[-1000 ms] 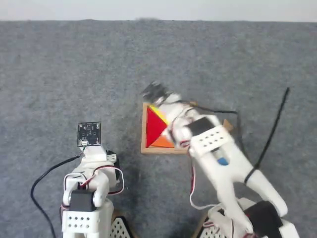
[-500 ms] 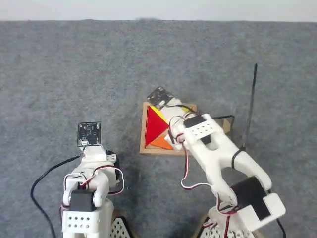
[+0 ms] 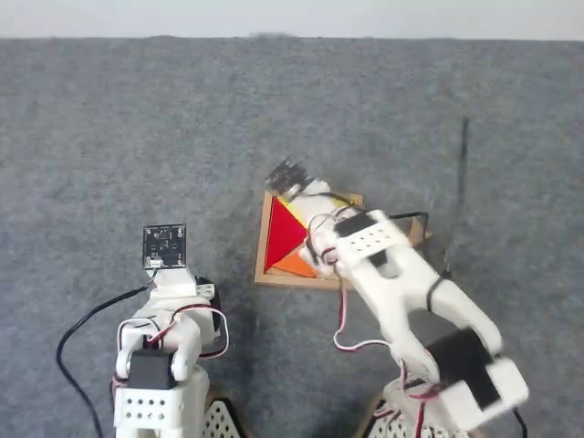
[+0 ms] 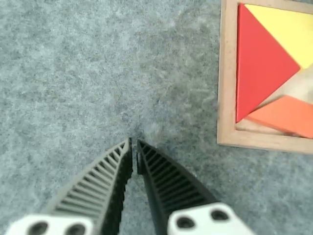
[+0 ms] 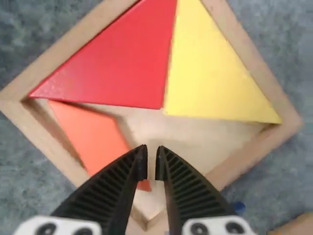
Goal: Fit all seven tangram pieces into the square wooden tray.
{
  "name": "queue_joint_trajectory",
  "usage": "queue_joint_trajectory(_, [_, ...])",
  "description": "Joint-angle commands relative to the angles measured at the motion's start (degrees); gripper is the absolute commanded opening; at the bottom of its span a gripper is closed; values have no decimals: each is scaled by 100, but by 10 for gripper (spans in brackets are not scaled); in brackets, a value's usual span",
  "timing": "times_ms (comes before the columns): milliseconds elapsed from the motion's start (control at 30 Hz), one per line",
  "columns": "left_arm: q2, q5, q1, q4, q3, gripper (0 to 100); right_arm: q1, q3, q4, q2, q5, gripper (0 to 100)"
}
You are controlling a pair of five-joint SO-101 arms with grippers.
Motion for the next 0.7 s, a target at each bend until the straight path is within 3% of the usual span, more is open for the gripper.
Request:
queue_joint_trajectory(0, [-114,-88,-35,26,-75,14,356,-246,479,-1024,-149,48])
queue_joint_trajectory(133, [-114,-88,-35,26,-75,14,321,193,980,-1464,-158,47])
queue_joint_trajectory(300, [-114,-88,-35,26,-75,14,295,721,558,-1174,-149,47])
queue_joint_trajectory(667, [-114,-88,-35,26,-75,14,259,281,171,-57,-149,47])
